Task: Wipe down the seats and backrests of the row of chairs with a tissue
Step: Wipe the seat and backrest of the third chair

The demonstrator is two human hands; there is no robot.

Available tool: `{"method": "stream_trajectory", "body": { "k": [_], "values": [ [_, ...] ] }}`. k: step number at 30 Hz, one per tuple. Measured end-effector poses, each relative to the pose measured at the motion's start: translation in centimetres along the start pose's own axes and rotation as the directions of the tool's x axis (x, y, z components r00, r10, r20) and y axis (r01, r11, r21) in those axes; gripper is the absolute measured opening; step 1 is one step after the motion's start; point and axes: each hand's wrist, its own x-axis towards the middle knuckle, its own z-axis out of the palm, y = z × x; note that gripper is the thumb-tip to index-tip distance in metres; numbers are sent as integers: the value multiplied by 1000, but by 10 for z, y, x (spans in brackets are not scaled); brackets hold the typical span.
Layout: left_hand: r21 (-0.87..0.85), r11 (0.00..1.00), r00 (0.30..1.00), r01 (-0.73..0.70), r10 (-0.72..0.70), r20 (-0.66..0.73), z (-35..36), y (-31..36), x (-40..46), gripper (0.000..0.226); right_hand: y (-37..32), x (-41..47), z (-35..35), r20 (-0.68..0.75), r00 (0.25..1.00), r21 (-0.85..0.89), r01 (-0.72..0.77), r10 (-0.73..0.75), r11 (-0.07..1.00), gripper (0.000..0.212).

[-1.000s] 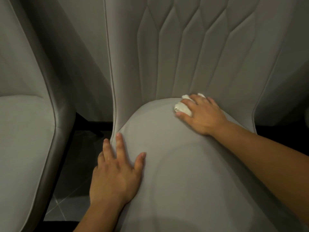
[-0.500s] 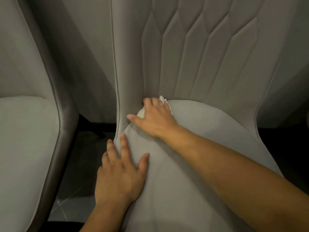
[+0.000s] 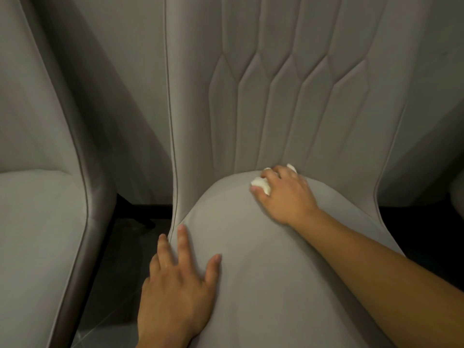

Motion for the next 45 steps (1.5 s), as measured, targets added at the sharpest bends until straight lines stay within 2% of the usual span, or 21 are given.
{"method": "stream_trajectory", "body": {
  "k": [4,8,9,11,13,15,16,17,18,21,23,25,26,28,30,37,40,41,42,44,45],
  "values": [
    [9,1000,1000,2,-2,2,0,-1,0,93,44,-17,-17,-12,997,-71,-82,81,994,47],
    [14,1000,1000,6,-6,12,0,1,1,93,66,-22,-48,78,983,31,-171,168,985,48],
    [13,1000,1000,19,-20,16,0,1,1,93,61,-17,-59,47,981,66,-189,186,980,48],
    [19,999,999,34,-35,20,-1,3,1,93,38,-2,-83,-175,977,96,-108,123,990,47],
    [34,999,1000,25,-26,16,0,4,0,93,3,16,-116,-489,872,144,105,-21,984,47],
    [87,996,999,-32,30,14,-4,4,6,90,-31,41,-151,-740,662,83,273,-124,958,50],
    [143,986,997,-82,81,8,-8,5,13,87,-44,58,-167,-810,562,8,299,-169,954,52],
    [198,972,991,-127,132,-10,-12,7,23,84,-57,76,-181,-834,511,-60,293,-209,954,53],
    [228,962,986,-149,161,-38,-19,9,34,82,-67,93,-194,-817,528,-105,258,-231,960,56],
    [194,967,962,-162,199,-189,-47,27,70,73,-79,137,-211,-635,756,-143,90,-161,986,70],
    [133,943,854,-306,334,-400,-64,40,88,63,-75,154,-206,-593,788,-176,77,-168,981,75],
    [114,895,712,-432,416,-565,-80,51,112,75,-71,164,-200,-630,750,-194,95,-199,976,77],
    [72,905,701,-420,374,-607,-92,56,126,85,-70,168,-197,-661,720,-194,108,-211,975,77],
    [-123,944,747,-306,157,-646,-119,70,154,103,-67,174,-190,-713,662,-207,117,-231,971,77],
    [-271,923,746,-273,25,-665,-138,90,174,106,-64,178,-184,-742,622,-231,113,-250,966,76],
    [-379,893,715,-245,-98,-693,-137,101,183,84,-62,178,-179,-763,590,-220,145,-262,965,68],
    [-392,888,716,-242,-110,-689,-137,103,181,81,-87,168,-177,-791,594,-19,214,-145,977,63],
    [-395,888,722,-237,-111,-683,-138,103,180,79,-103,161,-173,-781,597,13,306,-182,952,64],
    [-386,893,730,-233,-101,-675,-138,101,180,72,-121,154,-164,-757,587,-19,421,-288,907,64],
    [-305,925,747,-226,-36,-664,-136,94,184,53,-155,139,-144,-659,493,-212,603,-568,769,62],
    [-264,938,748,-224,-8,-664,-135,92,186,48,-163,137,-138,-611,445,-295,640,-655,709,59]
  ]
}}
